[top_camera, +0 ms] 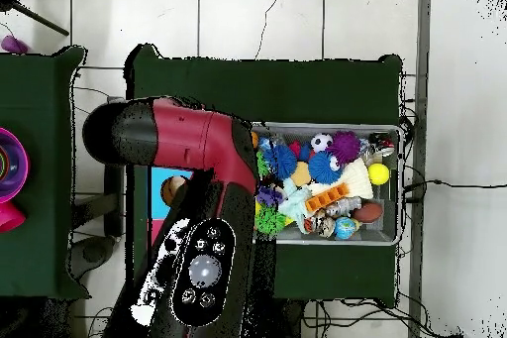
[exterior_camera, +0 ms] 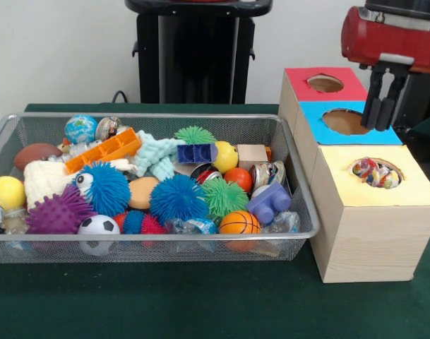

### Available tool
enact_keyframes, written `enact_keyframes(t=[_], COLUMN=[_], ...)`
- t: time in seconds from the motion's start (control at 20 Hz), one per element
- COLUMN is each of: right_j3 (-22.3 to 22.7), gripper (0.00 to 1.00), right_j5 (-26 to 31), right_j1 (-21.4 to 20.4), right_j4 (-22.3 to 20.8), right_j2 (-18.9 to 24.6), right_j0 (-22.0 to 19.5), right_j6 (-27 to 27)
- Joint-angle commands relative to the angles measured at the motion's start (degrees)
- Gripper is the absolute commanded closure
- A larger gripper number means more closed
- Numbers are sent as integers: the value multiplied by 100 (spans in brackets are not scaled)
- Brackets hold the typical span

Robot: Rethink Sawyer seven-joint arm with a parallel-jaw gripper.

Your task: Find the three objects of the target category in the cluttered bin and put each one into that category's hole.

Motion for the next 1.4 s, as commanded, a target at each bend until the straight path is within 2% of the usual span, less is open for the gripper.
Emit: enact_keyframes(t=[0.05, 0.6, 0.9, 1.4], right_j3=[-66, 138, 428, 476], gripper=[100, 100, 100, 100], right_j5=[452, 310, -85, -203], right_j1=[354, 307, 283, 353], right_j4=[-164, -150, -157, -156], right_j2=[597, 652, 740, 794], right_j0=[-139, -179, -211, -242], right_j6=[606, 589, 586, 646])
